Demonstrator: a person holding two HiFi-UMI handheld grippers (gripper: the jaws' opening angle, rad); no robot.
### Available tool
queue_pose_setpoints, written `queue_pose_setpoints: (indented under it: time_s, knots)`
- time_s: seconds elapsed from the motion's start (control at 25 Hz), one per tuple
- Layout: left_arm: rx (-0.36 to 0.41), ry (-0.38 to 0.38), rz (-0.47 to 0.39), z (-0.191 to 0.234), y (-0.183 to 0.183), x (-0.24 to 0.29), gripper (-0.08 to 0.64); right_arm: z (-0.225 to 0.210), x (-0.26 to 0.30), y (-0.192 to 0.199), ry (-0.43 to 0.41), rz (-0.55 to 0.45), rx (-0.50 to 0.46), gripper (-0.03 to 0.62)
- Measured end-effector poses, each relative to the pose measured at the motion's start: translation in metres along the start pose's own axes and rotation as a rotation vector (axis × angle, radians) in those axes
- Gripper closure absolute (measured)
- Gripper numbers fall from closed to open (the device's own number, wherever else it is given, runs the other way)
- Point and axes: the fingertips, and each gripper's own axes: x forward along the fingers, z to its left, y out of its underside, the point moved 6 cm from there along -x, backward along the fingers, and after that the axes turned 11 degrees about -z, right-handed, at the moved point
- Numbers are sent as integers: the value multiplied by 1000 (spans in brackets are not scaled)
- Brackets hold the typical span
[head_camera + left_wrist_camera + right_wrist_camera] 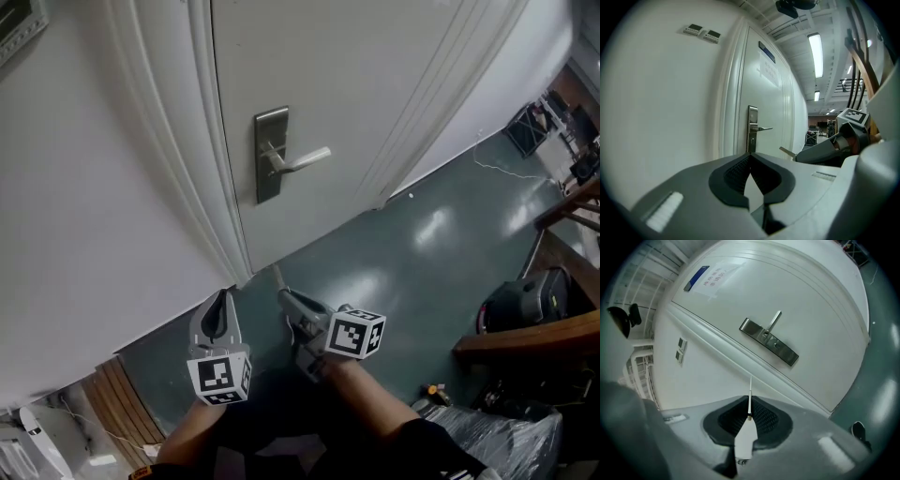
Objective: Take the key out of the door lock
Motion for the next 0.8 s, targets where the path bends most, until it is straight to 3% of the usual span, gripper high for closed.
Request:
queue_pose_setpoints:
  time_s: [0.48,0.8]
  knots:
    - [-33,168,-35,-20,-22,-62,541,60,-68,39,106,-109,-103,577]
    - [-56,280,-30,-80,-23,-81,541,60,-138,38,170,-193,-111,577]
